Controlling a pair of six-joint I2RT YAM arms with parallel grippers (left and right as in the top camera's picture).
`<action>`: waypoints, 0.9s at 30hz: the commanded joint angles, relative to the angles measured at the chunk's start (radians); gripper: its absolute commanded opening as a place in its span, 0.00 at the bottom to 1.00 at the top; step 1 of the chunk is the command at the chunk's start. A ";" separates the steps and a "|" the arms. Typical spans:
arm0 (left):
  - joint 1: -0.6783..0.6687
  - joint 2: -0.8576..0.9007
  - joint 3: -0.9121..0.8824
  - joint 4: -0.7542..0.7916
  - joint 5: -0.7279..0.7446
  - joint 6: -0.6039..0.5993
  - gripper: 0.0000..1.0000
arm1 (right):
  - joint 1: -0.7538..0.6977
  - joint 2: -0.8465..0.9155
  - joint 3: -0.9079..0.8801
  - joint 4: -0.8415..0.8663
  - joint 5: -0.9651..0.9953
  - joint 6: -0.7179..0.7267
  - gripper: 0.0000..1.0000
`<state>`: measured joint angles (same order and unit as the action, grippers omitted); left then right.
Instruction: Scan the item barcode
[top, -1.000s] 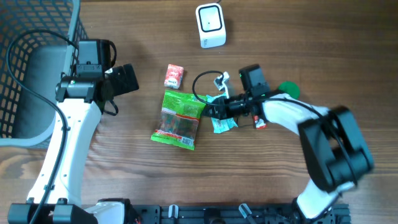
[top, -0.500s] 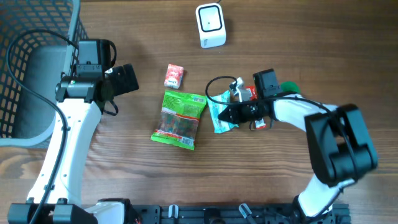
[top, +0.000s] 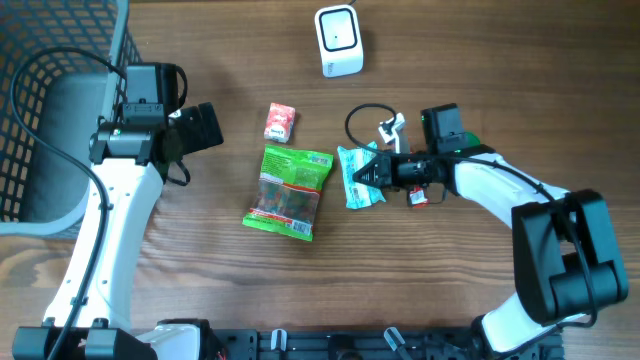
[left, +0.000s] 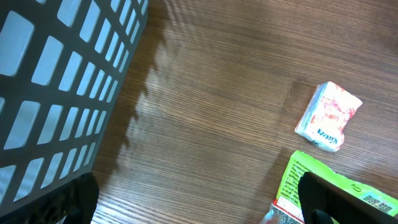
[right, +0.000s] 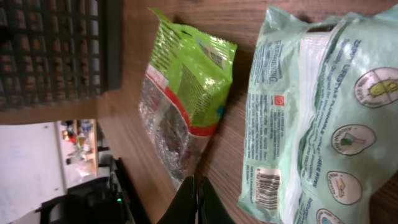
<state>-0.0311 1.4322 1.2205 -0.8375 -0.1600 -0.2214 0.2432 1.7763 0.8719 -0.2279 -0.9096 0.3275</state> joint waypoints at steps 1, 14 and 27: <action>0.005 -0.003 0.006 0.003 -0.006 0.008 1.00 | 0.071 0.002 -0.008 -0.005 0.151 -0.008 0.04; 0.005 -0.003 0.006 0.003 -0.006 0.008 1.00 | 0.129 -0.038 -0.036 0.047 0.168 0.088 0.04; 0.005 -0.003 0.006 0.003 -0.006 0.008 1.00 | 0.040 -0.033 -0.028 -0.175 0.439 0.017 0.04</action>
<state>-0.0311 1.4322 1.2205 -0.8371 -0.1604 -0.2218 0.2813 1.6863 0.8719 -0.4252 -0.5133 0.3607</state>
